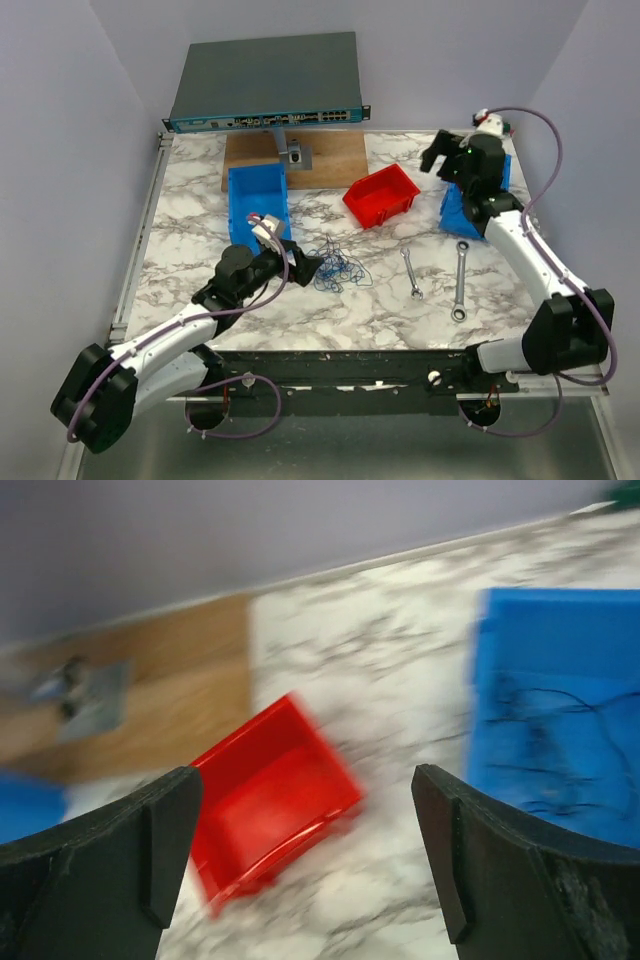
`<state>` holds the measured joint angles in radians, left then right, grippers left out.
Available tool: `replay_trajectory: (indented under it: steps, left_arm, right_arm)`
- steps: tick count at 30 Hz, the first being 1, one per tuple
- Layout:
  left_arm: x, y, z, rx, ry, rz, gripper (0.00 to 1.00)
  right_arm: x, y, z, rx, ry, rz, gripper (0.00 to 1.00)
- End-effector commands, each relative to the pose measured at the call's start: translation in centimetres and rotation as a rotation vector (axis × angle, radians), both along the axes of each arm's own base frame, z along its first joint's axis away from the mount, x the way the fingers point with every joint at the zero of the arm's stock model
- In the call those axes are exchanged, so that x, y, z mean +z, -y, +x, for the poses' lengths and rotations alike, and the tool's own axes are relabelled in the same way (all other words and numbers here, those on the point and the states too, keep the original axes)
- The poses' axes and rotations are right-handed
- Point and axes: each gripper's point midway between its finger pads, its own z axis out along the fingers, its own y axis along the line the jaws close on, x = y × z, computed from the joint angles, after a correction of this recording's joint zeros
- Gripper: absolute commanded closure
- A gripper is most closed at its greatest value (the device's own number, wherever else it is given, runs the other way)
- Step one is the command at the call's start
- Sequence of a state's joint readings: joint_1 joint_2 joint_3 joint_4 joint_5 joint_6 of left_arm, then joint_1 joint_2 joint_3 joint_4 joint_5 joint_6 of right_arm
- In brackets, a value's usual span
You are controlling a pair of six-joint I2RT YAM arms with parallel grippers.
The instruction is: Untangle the cables
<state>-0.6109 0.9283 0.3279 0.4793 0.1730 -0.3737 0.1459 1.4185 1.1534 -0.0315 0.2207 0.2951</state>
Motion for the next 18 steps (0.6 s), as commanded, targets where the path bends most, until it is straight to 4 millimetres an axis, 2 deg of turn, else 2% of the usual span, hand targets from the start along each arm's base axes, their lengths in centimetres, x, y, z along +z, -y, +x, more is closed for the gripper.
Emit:
replay_trajectory:
  steps: [1,5,9,12,15,18]
  left_arm:
    - [0.1,1.5,0.0,-0.067,-0.026,0.008,0.05]
    - [-1.1,1.4,0.8,-0.035,-0.079,0.045,0.05]
    - [-2.3,1.5,1.4,-0.021,-0.146,0.1,0.07]
    - [-3.0,1.9,1.6,-0.032,-0.175,0.121,0.08]
    - [-3.9,2.3,1.8,-0.045,-0.222,0.147,0.09]
    - [-4.2,2.9,1.7,-0.072,-0.243,0.147,0.1]
  right_arm:
    - [-2.6,-11.5,-5.3,0.478,-0.076,0.078,0.08]
    - [-5.8,-15.6,-9.3,0.632,-0.105,0.086,0.11]
    - [-9.3,-18.0,-13.4,0.773,-0.133,0.104,0.15]
    - [-9.3,-19.7,-16.0,0.894,-0.121,0.133,0.19]
    - [-8.4,-20.7,-18.3,0.997,-0.074,0.187,0.22]
    - [-8.6,-21.1,-19.4,1.047,-0.078,0.206,0.24]
